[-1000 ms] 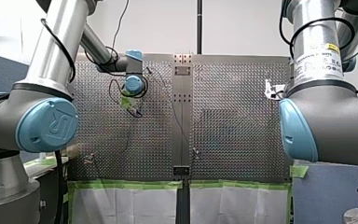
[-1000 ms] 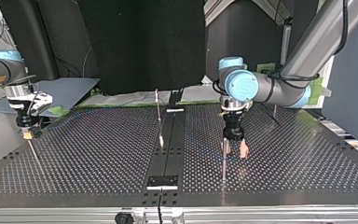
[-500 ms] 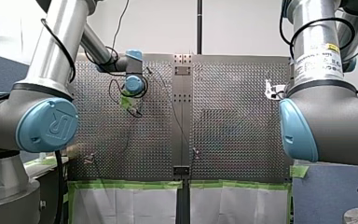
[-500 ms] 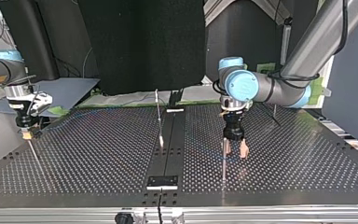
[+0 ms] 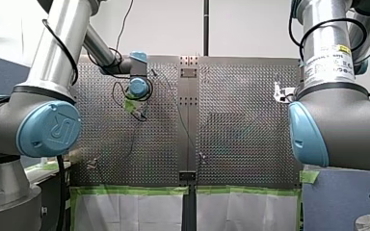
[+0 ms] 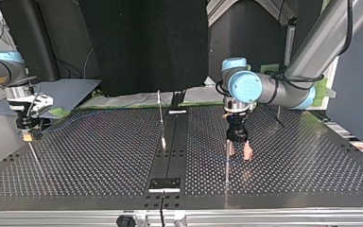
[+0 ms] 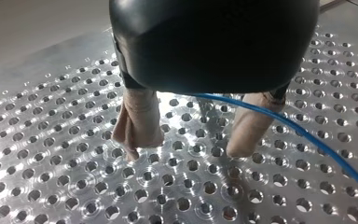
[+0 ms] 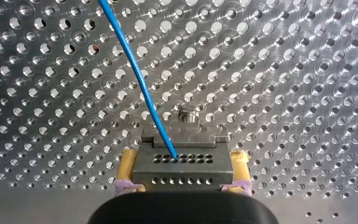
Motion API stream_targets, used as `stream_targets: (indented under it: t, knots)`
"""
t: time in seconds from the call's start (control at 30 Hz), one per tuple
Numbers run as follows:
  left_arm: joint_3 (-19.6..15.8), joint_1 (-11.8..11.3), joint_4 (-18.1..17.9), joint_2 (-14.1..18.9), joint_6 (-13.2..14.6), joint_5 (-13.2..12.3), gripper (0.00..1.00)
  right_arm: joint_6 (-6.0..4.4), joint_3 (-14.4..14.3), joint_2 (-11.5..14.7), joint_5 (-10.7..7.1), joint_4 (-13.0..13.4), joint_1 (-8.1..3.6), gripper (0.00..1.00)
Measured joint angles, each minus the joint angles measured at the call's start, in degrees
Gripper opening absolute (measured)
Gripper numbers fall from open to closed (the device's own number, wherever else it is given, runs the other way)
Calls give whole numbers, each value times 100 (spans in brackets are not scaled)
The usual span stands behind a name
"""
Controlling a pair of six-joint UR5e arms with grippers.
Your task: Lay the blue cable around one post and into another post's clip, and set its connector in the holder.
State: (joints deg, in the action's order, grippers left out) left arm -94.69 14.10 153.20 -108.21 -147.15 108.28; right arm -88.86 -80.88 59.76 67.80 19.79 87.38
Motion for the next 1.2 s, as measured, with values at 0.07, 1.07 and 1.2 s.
stream_targets:
  t: [0.07,1.07,1.2]
  knots:
    - [0,-1,0,0,1,2,100,0,-6,-11,-2,-2,1,100]
    - [-3,-4,45,-1,81,96,100,-27,2,-11,-11,144,46,100]
    - [-3,-2,106,0,84,172,100,-27,2,-11,-12,146,59,100]
